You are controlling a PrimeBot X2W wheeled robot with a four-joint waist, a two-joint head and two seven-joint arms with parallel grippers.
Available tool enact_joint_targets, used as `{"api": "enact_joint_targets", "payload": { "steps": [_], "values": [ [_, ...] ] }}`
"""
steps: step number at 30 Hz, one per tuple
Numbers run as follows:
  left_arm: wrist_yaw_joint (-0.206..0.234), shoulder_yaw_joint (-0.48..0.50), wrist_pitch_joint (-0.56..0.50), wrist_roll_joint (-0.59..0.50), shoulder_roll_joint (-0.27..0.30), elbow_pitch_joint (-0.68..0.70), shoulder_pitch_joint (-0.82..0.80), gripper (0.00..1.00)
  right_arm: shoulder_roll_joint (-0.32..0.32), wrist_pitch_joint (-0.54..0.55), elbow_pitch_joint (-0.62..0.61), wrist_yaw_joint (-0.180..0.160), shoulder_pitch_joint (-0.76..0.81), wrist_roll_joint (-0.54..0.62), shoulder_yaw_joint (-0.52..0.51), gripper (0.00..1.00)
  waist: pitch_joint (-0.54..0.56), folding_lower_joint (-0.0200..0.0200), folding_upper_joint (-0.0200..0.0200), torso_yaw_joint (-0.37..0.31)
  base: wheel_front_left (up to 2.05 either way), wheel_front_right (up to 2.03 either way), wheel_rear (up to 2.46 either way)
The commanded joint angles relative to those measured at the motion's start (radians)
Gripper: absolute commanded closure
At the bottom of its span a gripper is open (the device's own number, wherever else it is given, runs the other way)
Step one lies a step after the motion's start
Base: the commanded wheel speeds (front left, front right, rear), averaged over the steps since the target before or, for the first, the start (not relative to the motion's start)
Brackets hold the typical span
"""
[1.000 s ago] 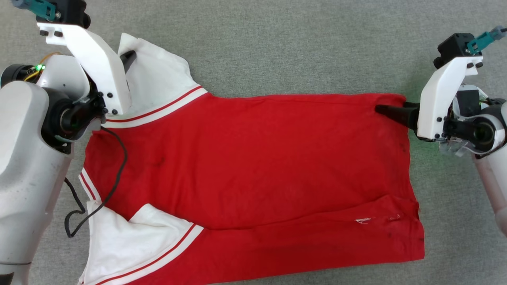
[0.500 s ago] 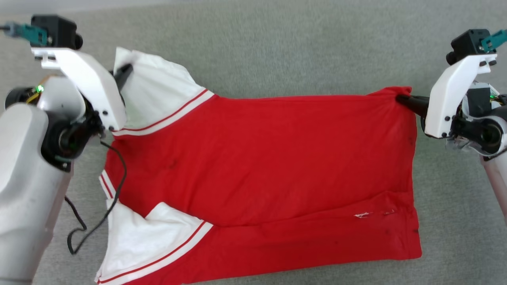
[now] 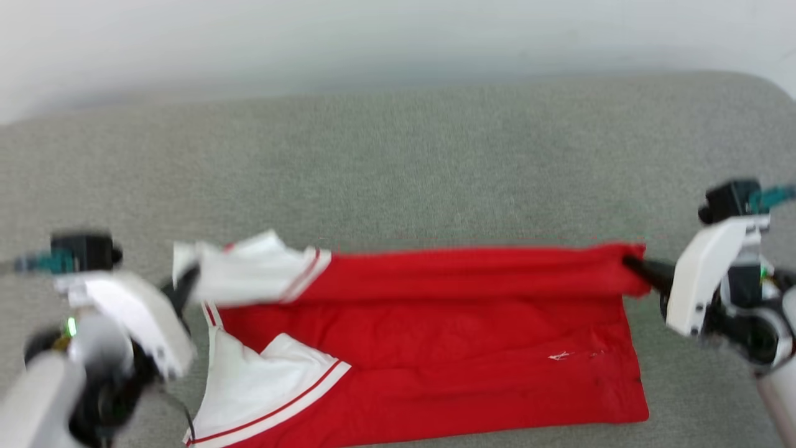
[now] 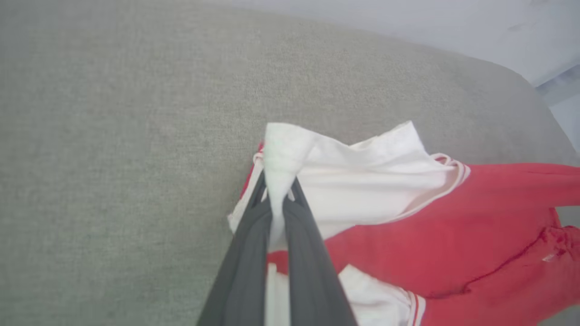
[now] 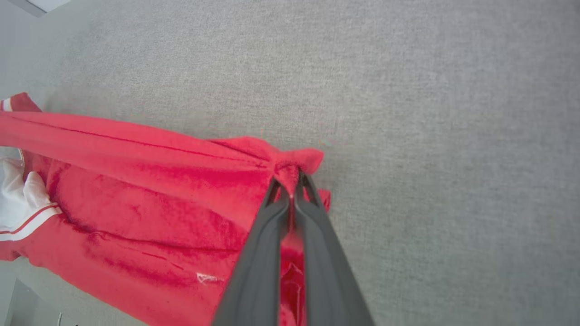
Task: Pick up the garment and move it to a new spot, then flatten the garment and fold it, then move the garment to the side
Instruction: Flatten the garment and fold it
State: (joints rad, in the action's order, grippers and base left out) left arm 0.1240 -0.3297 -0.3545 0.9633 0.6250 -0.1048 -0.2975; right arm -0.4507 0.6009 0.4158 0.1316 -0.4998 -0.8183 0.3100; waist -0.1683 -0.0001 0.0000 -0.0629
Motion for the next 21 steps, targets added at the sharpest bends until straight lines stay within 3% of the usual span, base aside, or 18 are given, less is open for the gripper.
{"api": "enact_joint_targets", "payload": {
  "steps": [1,9,10,11,12,17,21],
  "values": [
    [0.013,0.007,0.008,0.007,0.004,0.005,0.041,1.00,0.003,-0.009,-0.005,-0.002,0.033,-0.001,-0.010,1.00,0.025,0.0001,0.0000,0.003,0.00,0.00,0.00],
    [0.069,0.012,0.047,0.088,-0.054,0.031,0.326,1.00,0.049,-0.068,-0.028,-0.002,0.264,0.015,-0.063,0.98,0.072,0.0001,0.0000,-0.004,0.00,0.00,0.00],
    [0.065,0.004,0.044,0.095,-0.066,0.026,0.339,0.85,0.057,-0.074,-0.025,-0.002,0.287,0.015,-0.068,0.59,0.076,0.0001,0.0000,-0.004,0.00,0.00,0.00],
    [0.064,0.001,0.051,0.098,-0.075,0.020,0.346,0.45,0.062,-0.085,-0.025,-0.002,0.306,0.021,-0.071,0.00,0.079,0.0001,0.0000,-0.004,0.00,0.00,0.00],
    [0.060,-0.006,0.051,0.101,-0.084,0.012,0.351,0.00,0.068,-0.098,-0.027,-0.002,0.321,0.025,-0.077,0.00,0.081,0.0001,0.0000,-0.005,0.00,0.00,0.00],
    [0.043,-0.028,0.090,0.077,-0.114,-0.011,0.344,0.00,0.085,-0.149,-0.056,-0.001,0.384,0.043,-0.101,0.00,0.105,0.0001,0.0000,-0.013,0.00,0.00,0.00],
    [0.044,-0.014,0.172,0.033,-0.117,0.002,0.330,0.00,0.062,-0.168,-0.132,-0.001,0.416,0.068,-0.136,0.00,0.135,0.0001,0.0000,-0.022,0.00,0.00,0.00]
  ]
}}
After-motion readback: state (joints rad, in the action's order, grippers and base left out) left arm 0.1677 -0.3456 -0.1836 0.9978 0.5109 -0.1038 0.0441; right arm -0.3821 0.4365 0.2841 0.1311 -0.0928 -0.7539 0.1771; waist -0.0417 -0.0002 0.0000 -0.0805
